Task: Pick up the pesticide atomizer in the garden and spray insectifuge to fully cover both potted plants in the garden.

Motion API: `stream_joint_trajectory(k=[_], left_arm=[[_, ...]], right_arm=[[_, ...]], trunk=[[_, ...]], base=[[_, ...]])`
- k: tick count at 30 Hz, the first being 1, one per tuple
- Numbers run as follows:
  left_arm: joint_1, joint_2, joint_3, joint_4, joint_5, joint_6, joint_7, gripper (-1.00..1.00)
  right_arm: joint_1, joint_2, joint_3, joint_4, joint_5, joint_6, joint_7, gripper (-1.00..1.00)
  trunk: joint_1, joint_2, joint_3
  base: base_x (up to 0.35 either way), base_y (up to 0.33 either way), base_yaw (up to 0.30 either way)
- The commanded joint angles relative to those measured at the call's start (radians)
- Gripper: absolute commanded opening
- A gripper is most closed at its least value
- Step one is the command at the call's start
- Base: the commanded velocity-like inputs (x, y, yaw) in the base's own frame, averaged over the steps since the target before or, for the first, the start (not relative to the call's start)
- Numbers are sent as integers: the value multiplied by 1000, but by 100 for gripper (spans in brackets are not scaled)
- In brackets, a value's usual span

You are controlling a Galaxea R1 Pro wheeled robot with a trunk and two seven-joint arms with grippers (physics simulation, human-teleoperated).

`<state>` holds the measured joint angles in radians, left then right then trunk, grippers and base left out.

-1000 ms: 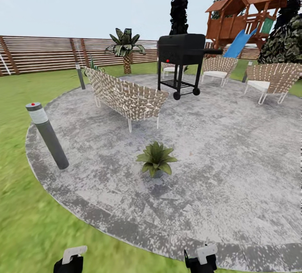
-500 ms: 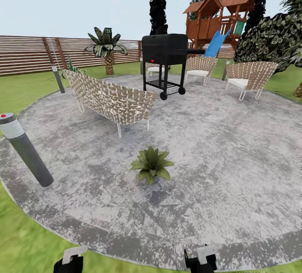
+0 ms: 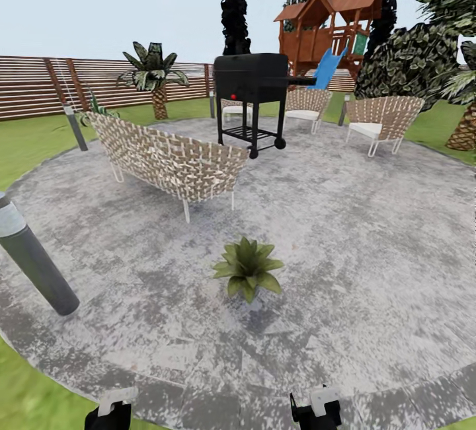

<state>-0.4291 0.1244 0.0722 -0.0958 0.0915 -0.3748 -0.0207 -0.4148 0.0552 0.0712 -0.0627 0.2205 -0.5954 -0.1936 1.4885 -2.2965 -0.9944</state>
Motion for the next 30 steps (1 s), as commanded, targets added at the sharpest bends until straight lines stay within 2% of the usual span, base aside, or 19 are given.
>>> stream_joint_trajectory(k=[1, 17, 23, 30], left_arm=[[0, 0, 4, 1, 4, -3, -2, -100], [0, 0, 4, 1, 4, -3, -2, -100], [0, 1, 4, -1, 4, -1, -2, -100], [0, 0, 1, -1, 4, -1, -2, -100]], right_arm=[[-1, 0, 7, 1, 5, -1, -10, 100], [-1, 0, 7, 1, 5, -1, -10, 100], [-1, 0, 7, 2, 5, -1, -10, 100], [-1, 0, 7, 1, 5, -1, -10, 100]], trunk=[[0, 0, -1], [0, 0, 5], [0, 0, 7], [0, 0, 9]], base=[[227, 267, -195], [251, 223, -252], [64, 15, -257], [318, 0, -257]])
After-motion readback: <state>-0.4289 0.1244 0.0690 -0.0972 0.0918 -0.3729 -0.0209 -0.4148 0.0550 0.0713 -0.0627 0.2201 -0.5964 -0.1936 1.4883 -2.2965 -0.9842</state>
